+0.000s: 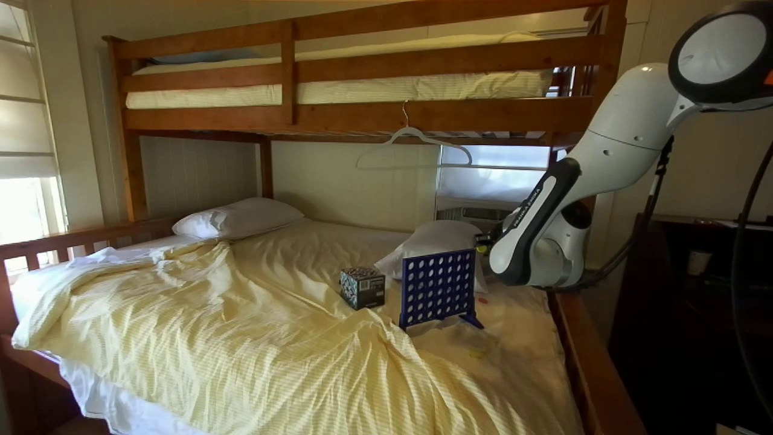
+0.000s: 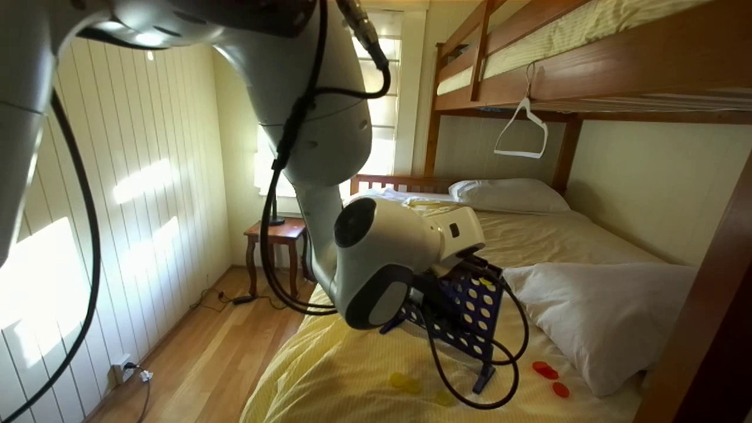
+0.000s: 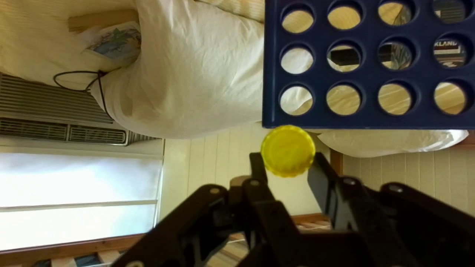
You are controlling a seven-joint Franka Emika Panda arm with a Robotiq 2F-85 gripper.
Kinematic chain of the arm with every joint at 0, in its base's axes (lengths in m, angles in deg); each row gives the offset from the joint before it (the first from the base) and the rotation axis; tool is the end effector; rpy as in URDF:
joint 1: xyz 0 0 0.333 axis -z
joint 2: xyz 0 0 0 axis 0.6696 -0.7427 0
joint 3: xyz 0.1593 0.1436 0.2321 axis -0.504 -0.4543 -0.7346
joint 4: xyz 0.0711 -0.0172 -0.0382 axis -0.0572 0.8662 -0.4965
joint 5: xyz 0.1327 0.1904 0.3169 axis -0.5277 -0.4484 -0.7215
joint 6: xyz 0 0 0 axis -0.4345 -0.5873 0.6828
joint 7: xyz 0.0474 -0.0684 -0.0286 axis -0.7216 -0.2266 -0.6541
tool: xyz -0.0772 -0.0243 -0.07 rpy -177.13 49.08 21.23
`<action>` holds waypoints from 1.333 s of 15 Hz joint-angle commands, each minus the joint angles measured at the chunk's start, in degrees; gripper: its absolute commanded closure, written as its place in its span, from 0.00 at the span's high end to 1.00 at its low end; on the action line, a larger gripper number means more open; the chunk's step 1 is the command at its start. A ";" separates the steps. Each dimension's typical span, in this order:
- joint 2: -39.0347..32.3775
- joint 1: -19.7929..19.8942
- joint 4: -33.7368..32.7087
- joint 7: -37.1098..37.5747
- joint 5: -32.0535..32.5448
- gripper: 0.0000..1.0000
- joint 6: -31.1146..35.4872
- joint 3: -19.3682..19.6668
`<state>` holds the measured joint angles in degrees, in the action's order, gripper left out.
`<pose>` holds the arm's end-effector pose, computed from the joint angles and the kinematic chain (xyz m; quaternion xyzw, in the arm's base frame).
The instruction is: Put one yellow disk in the blue board
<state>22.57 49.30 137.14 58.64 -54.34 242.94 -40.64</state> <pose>0.5023 -0.1673 0.3110 0.8143 -0.1919 0.5260 0.1533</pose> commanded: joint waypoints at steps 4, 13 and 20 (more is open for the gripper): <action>-5.62 1.16 -4.17 6.92 9.25 0.09 6.26 1.23; -8.15 2.92 -5.64 9.49 11.80 0.09 10.51 1.40; -9.04 3.29 -6.91 10.04 11.64 0.09 10.42 1.32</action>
<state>15.03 52.01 131.83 66.71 -44.63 251.85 -39.56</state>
